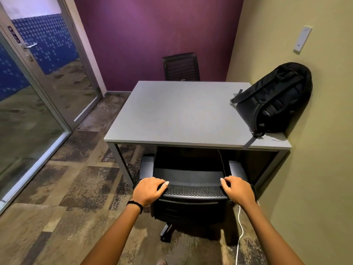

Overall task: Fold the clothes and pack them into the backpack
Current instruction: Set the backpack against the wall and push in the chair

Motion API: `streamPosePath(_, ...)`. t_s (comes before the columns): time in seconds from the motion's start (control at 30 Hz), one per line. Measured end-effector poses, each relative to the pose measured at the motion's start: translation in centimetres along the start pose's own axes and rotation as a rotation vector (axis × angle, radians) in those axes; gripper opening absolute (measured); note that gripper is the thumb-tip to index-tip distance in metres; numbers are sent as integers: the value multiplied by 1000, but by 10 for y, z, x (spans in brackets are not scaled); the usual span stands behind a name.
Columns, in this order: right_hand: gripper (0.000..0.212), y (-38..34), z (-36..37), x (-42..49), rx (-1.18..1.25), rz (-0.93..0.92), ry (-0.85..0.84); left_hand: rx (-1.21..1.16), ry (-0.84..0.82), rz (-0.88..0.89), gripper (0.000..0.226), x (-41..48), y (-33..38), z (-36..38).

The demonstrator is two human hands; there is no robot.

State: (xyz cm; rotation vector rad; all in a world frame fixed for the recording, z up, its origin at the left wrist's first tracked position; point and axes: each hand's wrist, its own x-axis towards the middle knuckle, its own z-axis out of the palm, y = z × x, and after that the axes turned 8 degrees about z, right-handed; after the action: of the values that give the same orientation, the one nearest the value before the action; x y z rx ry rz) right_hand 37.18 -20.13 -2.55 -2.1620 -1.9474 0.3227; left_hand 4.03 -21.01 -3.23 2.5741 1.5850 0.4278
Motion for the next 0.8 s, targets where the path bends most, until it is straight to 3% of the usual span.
streamPosePath(0.2, 39, -1, -2, 12, 17, -54, 32, -9, -52, 45, 70, 16, -6, -6)
streamPosePath(0.43, 44, 2, -1, 30, 37, -333, 79, -11, -58, 17, 72, 35, -17, -5)
streamPosePath(0.8, 49, -16, 8, 76, 73, -235, 105, -12, -48, 20, 70, 80, -53, 0)
